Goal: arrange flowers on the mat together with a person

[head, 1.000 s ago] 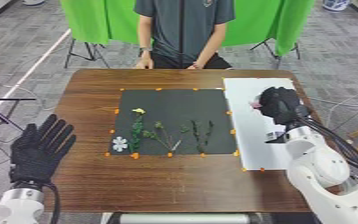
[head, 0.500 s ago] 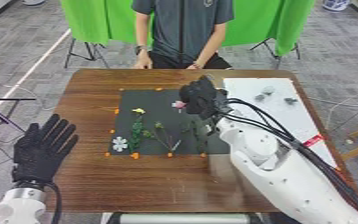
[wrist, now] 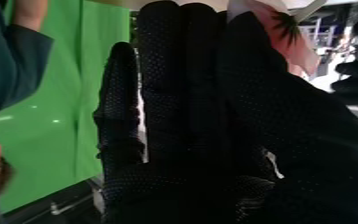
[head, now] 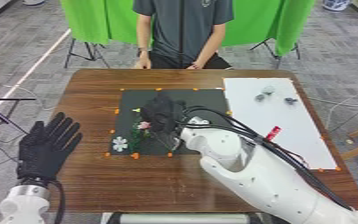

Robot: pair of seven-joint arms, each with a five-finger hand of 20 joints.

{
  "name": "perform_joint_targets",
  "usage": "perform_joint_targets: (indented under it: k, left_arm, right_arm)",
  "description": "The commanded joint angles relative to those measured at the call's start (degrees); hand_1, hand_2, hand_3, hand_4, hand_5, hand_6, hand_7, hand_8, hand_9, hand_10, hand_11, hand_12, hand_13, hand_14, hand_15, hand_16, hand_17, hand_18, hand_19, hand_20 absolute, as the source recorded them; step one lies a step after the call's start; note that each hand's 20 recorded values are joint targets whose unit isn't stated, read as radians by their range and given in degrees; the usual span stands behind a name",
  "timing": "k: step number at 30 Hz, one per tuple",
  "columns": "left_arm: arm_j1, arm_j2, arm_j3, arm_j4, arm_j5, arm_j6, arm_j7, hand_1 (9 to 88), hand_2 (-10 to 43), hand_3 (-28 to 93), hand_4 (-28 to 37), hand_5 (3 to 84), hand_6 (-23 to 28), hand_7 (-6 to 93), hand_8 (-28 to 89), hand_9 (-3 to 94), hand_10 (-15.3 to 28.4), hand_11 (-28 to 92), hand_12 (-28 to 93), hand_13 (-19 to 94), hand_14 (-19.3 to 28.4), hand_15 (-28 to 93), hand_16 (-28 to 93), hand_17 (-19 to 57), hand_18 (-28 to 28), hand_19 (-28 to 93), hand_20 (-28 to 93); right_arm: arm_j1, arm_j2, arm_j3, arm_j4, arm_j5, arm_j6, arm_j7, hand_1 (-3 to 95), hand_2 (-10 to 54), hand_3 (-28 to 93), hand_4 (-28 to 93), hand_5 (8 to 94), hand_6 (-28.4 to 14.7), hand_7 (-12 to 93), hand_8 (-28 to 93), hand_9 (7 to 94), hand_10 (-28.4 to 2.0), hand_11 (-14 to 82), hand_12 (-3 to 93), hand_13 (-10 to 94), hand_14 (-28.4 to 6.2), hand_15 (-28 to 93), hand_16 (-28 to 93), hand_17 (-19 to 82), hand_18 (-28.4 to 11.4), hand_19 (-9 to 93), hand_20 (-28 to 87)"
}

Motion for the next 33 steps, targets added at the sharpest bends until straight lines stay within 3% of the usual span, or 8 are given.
perform_joint_targets:
  k: [1,4,9,23,26,33]
  left_arm:
    - [-2.47,0.17,0.87,1.48,0.15,0.22,-1.48,28.5,11.3,73,-28.3,45.4,8.0,10.3,-8,39.7,13.8,14,9,30,14.5,19,-3,-2.9,13.1,25,12]
    - [-2.94,0.25,0.95,1.63,0.22,0.31,-1.77,29.2,11.1,73,-28.3,46.1,8.9,10.0,-8,39.6,14.8,15,9,29,16.0,20,-3,-3.6,13.4,26,12]
    - [-2.27,0.47,0.82,1.05,0.00,0.30,-1.63,29.8,11.0,73,-28.3,46.9,9.8,9.3,-8,39.6,16.1,15,9,27,17.7,21,-3,-4.3,13.6,26,12]
    - [-1.87,0.29,0.60,0.81,-0.06,0.08,-1.84,30.0,11.1,73,-28.3,47.3,10.2,8.4,-7,39.7,17.2,14,9,27,18.8,21,-4,-4.8,13.9,26,12]
    - [-1.75,0.33,0.54,0.77,-1.02,0.22,-1.20,30.0,11.1,73,-28.3,47.3,10.2,8.2,-7,39.6,17.1,14,9,27,18.7,20,-3,-4.7,13.8,26,12]
    - [-1.81,0.00,0.58,0.80,-0.94,0.13,-1.49,29.8,11.3,73,-28.3,46.8,9.7,8.3,-7,39.5,16.7,13,9,27,18.3,20,-3,-4.6,13.9,26,12]
  right_arm:
    - [1.76,-2.43,-0.65,4.23,-6.09,3.63,0.06,59.3,-9.5,70,-28,72.2,1.8,39,-7,84.0,-8.1,7.5,35.1,69,-2.9,33,38,28,-18.4,73,23]
    - [1.73,-2.66,-0.57,5.78,-7.68,4.16,0.37,59.4,-9.5,70,-28,71.7,1.9,40,-8,83.8,-8.0,7.7,34.9,69,-2.6,33,38,28,-18.3,73,23]
    - [0.96,-2.38,-0.14,6.72,-10.69,3.40,0.42,59.1,-9.5,70,-28,71.1,2.0,41,-9,83.5,-7.7,8.0,34.8,69,-2.4,33,38,28,-18.3,73,23]
    - [0.30,-2.02,-0.90,6.48,-11.42,1.45,5.15,58.0,-9.5,72,-28,67.5,1.7,38,-11,79.3,-8.1,6.9,32.3,66,-3.0,34,36,28,-18.8,74,22]
    - [0.35,-1.96,-1.02,6.82,-11.38,2.28,5.46,57.3,-9.5,72,-28,65.4,1.1,36,-12,75.9,-8.7,9.0,28.1,65,-3.2,35,35,28,-19.0,75,21]
    - [-0.78,-1.91,0.16,5.95,-10.70,1.47,7.75,56.1,-9.5,73,-28,62.4,0.9,29,-11,68.8,-10.2,16.1,19.5,64,-3.4,36,34,27,-19.4,75,19]
